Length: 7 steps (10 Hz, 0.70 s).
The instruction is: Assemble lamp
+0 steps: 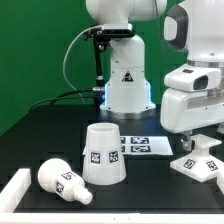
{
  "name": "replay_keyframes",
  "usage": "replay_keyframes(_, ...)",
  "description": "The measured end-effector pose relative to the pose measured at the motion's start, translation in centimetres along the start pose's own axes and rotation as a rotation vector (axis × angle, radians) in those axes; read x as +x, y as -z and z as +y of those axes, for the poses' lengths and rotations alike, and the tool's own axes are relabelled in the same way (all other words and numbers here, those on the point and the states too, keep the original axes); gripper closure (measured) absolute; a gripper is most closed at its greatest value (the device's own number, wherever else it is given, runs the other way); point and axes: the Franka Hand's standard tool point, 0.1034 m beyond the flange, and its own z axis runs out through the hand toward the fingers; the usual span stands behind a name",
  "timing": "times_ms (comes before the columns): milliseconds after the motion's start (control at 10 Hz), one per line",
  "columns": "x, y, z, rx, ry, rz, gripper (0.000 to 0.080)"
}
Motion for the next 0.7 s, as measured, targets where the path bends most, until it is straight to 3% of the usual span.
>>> replay_keyframes(200,-0.01,-0.02,-0.02,-0.001,0.000,0.000,0.0100)
replay_keyframes(300,-0.01,-0.02,-0.01,-0.001,0.000,0.000,0.0190)
replay_keyframes(400,0.02,0.02,0.01,-0.001,0.000,0.001,0.0190)
replay_keyframes(500,0.01,0.00,0.00,-0.001,0.000,0.001,0.0272)
replay_keyframes(700,-0.28,0.03,0.36,-0.003,-0.008,0.002,0.0272)
